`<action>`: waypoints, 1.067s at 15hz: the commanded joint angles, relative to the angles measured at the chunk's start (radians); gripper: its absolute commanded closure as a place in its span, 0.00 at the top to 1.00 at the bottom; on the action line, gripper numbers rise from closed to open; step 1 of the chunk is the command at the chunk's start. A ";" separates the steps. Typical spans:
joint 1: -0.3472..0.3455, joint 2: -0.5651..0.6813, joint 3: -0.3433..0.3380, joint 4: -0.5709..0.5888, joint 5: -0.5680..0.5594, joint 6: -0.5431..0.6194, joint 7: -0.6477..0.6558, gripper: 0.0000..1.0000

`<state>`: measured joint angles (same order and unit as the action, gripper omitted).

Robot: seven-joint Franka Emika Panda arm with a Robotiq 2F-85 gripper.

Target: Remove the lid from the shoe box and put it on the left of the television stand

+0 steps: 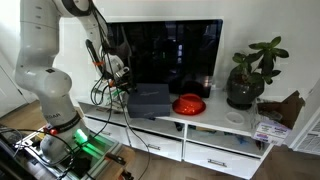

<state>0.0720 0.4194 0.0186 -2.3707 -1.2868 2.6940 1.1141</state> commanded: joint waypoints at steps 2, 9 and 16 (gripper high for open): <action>0.025 0.010 -0.014 0.019 -0.064 -0.029 0.069 0.75; 0.032 -0.015 -0.010 0.007 -0.080 -0.036 0.085 0.65; 0.035 -0.042 -0.004 -0.013 -0.066 -0.041 0.069 0.49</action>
<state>0.0936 0.4123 0.0171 -2.3619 -1.3250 2.6633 1.1530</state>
